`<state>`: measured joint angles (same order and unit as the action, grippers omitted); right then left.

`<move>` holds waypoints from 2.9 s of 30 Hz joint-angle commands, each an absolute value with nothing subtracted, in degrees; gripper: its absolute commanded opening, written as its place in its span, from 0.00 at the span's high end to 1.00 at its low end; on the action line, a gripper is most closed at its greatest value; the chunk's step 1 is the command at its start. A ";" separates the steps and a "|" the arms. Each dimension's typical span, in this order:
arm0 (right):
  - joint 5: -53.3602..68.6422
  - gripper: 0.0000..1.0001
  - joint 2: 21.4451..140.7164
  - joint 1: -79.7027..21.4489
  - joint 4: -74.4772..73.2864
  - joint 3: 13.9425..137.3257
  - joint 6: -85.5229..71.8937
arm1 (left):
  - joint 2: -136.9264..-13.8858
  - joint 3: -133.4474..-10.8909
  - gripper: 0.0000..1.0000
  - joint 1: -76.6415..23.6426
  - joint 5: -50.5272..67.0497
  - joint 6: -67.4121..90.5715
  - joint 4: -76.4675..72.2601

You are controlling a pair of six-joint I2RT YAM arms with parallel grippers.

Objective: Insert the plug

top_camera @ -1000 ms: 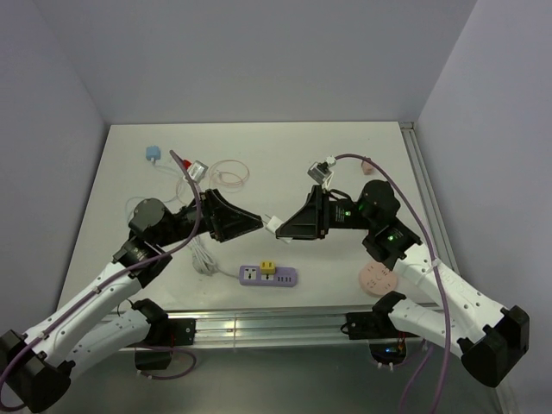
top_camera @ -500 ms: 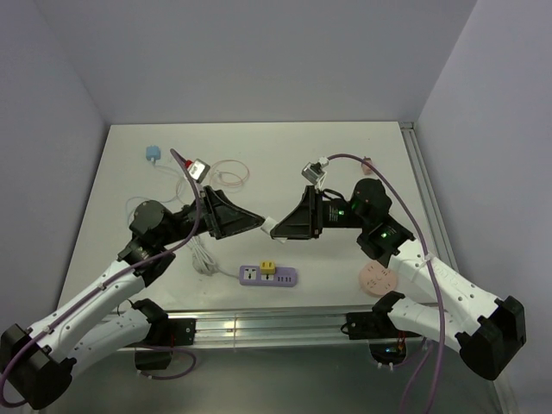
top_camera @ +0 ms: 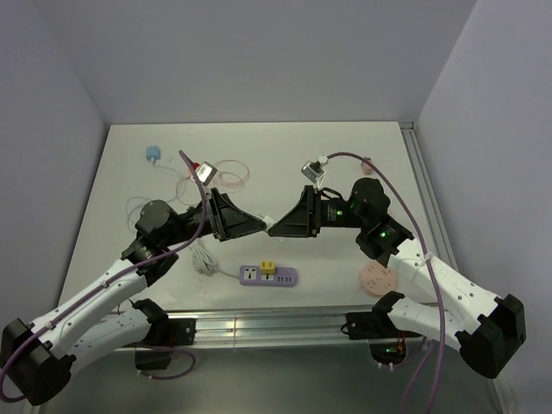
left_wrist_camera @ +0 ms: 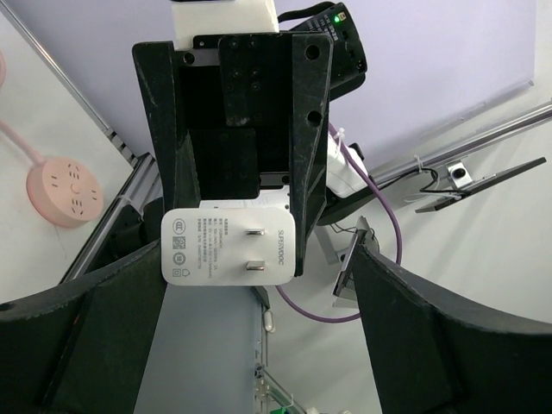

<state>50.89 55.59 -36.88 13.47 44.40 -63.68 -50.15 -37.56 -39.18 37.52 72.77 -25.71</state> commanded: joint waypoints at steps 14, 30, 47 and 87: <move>49.39 1.00 55.90 -38.58 13.36 47.81 -60.30 | -52.73 -37.62 0.40 -40.17 38.23 75.32 -31.11; 29.02 0.00 49.67 -39.55 -19.51 55.81 -31.30 | -52.99 -41.92 1.00 -39.64 34.54 77.33 -8.36; 9.24 0.27 47.54 -56.07 -10.64 50.98 -22.24 | -51.68 -34.63 1.00 -35.95 33.57 97.21 -18.01; -0.35 0.75 51.24 -61.61 -3.16 49.92 -14.06 | -48.96 -31.64 1.00 -36.04 38.06 99.76 -23.03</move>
<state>-1.56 50.98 -61.36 -8.38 50.22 -13.45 -50.48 -31.81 -35.64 35.14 100.25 -17.63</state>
